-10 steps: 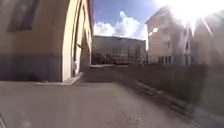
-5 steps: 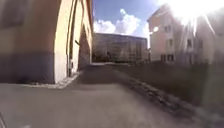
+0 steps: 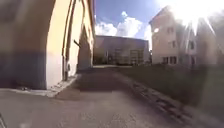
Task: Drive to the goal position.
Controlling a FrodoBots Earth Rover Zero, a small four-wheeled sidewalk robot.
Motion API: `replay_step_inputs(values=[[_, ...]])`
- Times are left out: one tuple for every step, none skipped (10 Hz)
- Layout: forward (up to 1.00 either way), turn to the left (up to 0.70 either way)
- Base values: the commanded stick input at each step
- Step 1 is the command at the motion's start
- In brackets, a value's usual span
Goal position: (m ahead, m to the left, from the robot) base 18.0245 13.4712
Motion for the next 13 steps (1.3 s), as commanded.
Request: replay_step_inputs(values=[[0.85, 0.0], [0.85, 0.0], [0.85, 0.0], [0.85, 0.0], [0.85, 0.0], [0.85, 0.0], [0.85, 0.0], [0.85, 0.0], [0.85, 0.0], [0.85, 0.0], [0.85, 0.0], [0.85, 0.0], [0.85, 0.0]])
